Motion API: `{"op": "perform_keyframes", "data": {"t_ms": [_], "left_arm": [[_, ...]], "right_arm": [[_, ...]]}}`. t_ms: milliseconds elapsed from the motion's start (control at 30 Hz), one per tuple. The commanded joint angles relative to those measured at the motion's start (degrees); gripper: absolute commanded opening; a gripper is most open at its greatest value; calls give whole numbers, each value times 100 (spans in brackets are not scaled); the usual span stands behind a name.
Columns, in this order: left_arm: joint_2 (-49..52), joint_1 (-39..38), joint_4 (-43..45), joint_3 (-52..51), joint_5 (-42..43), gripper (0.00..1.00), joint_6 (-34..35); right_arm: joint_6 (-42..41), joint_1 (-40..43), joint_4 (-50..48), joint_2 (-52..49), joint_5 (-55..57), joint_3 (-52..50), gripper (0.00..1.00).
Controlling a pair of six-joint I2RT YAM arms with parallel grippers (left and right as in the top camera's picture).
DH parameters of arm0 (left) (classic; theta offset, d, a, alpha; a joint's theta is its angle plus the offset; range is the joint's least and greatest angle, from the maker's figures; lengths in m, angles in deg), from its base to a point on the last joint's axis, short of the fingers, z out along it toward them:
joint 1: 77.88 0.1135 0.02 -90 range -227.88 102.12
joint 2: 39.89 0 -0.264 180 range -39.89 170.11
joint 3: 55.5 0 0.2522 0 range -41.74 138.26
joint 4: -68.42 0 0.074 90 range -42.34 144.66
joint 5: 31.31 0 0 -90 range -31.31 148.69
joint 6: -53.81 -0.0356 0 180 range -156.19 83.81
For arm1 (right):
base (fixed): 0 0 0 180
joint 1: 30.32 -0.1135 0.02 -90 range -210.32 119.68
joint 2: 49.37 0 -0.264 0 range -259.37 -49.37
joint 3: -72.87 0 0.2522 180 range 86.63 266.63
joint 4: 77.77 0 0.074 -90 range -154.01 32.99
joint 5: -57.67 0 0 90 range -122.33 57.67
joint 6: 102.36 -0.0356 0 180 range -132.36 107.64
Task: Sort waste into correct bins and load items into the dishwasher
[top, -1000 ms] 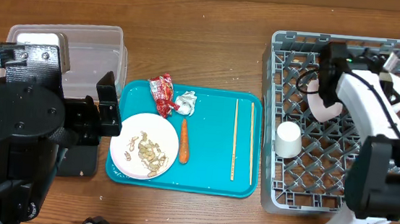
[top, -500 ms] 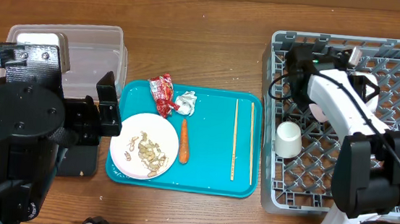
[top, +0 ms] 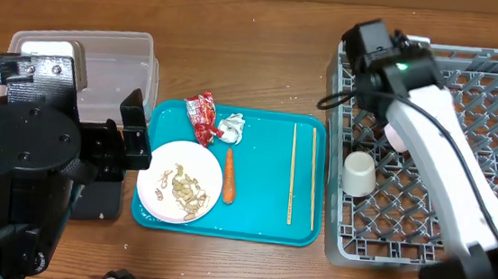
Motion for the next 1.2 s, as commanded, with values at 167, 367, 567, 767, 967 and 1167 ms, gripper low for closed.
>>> {"op": "perform_keyframes", "data": {"t_ms": [167,367,567,767,967,1167], "left_arm": [[20,35,0,22,-101,100,140],[20,35,0,22,-101,100,140],[20,35,0,22,-101,100,140],[20,35,0,22,-101,100,140],[20,35,0,22,-101,100,140],[20,35,0,22,-103,100,140]], "right_arm": [[125,-761,160,525,-4094,-229,49],[-608,-1591,-1005,348,-3606,-2024,41],[-874,-1897,-2238,103,-3405,-3244,41],[-872,-1886,-2822,-227,-3241,-3779,42],[-822,-1886,-3077,-435,-3307,-3926,27],[-804,-1886,-2988,-431,-3320,-3851,4]]}}
